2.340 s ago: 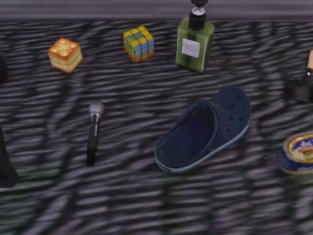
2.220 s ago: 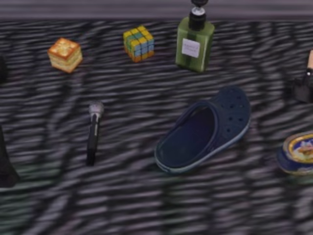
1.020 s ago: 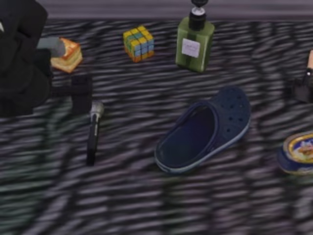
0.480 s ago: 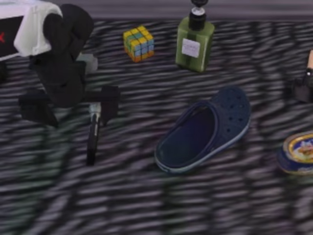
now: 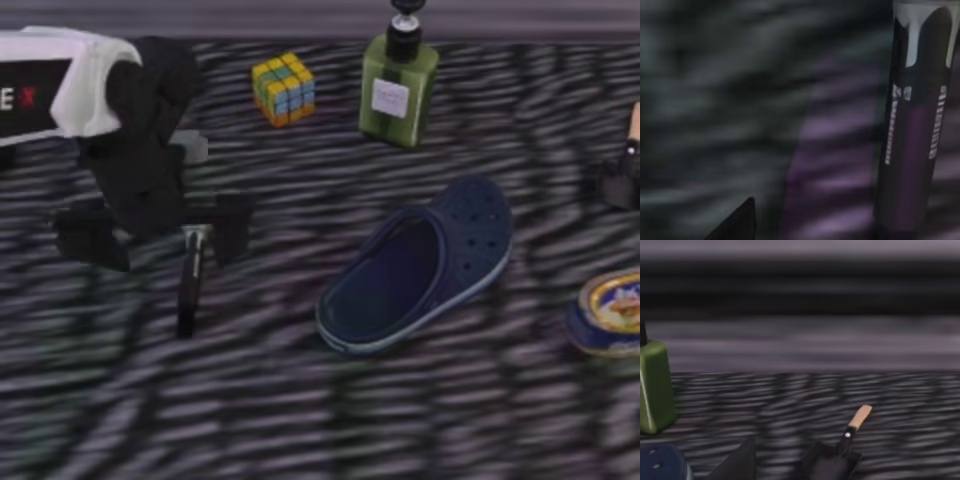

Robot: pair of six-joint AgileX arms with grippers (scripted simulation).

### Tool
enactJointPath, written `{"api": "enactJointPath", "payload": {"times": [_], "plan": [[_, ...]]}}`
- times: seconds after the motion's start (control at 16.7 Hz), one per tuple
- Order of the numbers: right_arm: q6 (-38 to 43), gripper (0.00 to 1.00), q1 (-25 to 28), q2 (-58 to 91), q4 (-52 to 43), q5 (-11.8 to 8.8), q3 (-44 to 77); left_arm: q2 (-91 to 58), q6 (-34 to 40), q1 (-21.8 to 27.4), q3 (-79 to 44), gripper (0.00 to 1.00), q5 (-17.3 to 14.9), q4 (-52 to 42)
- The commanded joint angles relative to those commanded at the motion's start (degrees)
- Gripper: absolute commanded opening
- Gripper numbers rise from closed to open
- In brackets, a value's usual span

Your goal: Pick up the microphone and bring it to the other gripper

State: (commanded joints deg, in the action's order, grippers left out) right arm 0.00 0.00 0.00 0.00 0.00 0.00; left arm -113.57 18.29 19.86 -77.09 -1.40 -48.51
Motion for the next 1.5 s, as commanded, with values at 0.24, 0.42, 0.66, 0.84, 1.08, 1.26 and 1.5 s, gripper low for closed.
{"api": "enactJointPath", "payload": {"times": [0.24,0.42,0.66,0.84,1.08,1.26,1.5], "plan": [[0.0,1.00,0.0,0.0,0.0,0.0,0.0,-5.5,0.2,0.2,3.9,1.00,0.0,9.6],[0.0,1.00,0.0,0.0,0.0,0.0,0.0,-7.7,0.2,0.3,5.5,1.00,0.0,13.2],[0.0,1.00,0.0,0.0,0.0,0.0,0.0,-7.7,0.2,0.3,5.5,1.00,0.0,13.3],[0.0,1.00,0.0,0.0,0.0,0.0,0.0,-7.7,0.2,0.3,5.5,0.77,0.0,13.3],[0.0,1.00,0.0,0.0,0.0,0.0,0.0,-7.7,0.2,0.3,5.5,0.47,0.0,13.3],[0.0,1.00,0.0,0.0,0.0,0.0,0.0,-7.7,0.2,0.3,5.5,0.25,0.0,13.3],[0.0,1.00,0.0,0.0,0.0,0.0,0.0,-7.7,0.2,0.3,5.5,0.00,0.0,13.3]]}}
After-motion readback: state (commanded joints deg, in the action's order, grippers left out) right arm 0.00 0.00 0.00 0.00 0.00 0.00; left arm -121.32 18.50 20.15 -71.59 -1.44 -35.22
